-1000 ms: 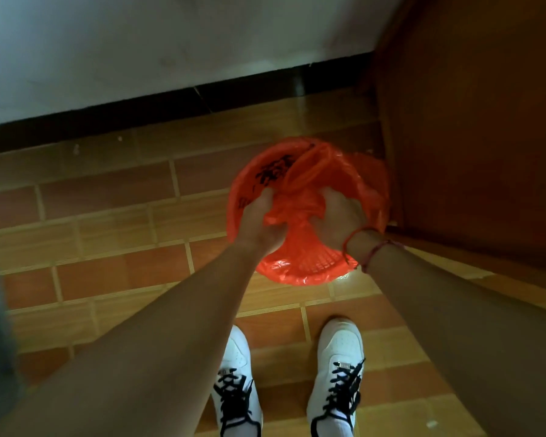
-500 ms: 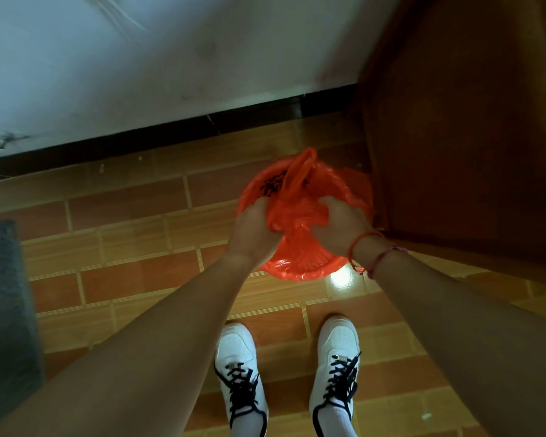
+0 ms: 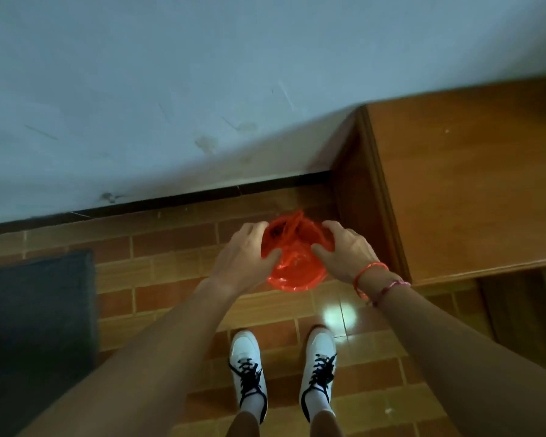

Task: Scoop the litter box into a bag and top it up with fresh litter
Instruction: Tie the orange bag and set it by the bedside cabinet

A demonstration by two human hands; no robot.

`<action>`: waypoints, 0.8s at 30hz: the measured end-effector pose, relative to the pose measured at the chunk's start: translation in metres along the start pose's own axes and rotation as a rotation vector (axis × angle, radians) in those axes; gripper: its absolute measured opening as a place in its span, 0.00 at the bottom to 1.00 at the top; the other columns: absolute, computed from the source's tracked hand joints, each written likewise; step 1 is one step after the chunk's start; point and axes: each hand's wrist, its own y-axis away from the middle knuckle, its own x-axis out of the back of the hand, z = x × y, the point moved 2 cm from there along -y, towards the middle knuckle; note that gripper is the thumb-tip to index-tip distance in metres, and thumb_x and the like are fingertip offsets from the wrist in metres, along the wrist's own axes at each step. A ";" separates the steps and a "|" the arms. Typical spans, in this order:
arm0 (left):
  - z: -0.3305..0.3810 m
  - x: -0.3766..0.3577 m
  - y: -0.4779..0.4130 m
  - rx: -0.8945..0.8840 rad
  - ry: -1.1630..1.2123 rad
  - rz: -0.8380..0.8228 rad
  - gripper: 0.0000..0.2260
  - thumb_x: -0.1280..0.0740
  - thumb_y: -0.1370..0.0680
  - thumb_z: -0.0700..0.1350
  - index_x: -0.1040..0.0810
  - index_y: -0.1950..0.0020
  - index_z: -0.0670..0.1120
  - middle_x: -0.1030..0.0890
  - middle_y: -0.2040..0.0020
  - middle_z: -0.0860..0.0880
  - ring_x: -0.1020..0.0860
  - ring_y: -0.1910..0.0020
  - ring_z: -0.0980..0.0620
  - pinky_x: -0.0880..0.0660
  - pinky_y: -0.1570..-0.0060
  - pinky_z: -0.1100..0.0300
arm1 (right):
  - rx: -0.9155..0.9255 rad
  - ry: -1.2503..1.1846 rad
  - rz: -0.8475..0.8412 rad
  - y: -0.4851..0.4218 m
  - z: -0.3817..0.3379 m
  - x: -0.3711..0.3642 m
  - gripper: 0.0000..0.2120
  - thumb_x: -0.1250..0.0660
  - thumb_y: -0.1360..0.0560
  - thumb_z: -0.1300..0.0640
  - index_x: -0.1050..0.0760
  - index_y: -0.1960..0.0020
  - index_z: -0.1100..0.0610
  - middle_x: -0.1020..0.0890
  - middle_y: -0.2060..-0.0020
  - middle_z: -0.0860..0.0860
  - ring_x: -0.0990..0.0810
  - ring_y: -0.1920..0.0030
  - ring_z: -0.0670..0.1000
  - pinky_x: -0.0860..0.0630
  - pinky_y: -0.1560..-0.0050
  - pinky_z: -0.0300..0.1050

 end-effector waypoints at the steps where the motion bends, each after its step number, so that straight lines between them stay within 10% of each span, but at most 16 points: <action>1: 0.009 0.017 0.011 -0.010 -0.022 0.018 0.25 0.38 0.21 0.57 0.37 0.26 0.50 0.32 0.29 0.49 0.31 0.32 0.49 0.32 0.41 0.55 | 0.009 0.005 0.011 0.015 -0.010 0.015 0.28 0.36 0.26 0.43 0.37 0.28 0.47 0.24 0.41 0.57 0.23 0.42 0.60 0.26 0.42 0.51; 24: 0.171 0.314 0.199 -0.223 -0.304 0.512 0.38 0.49 0.28 0.70 0.29 0.28 0.46 0.31 0.27 0.44 0.35 0.27 0.44 0.31 0.35 0.46 | 0.253 0.288 0.433 0.262 -0.177 0.296 0.31 0.44 0.25 0.34 0.43 0.25 0.42 0.34 0.29 0.56 0.35 0.31 0.60 0.34 0.36 0.58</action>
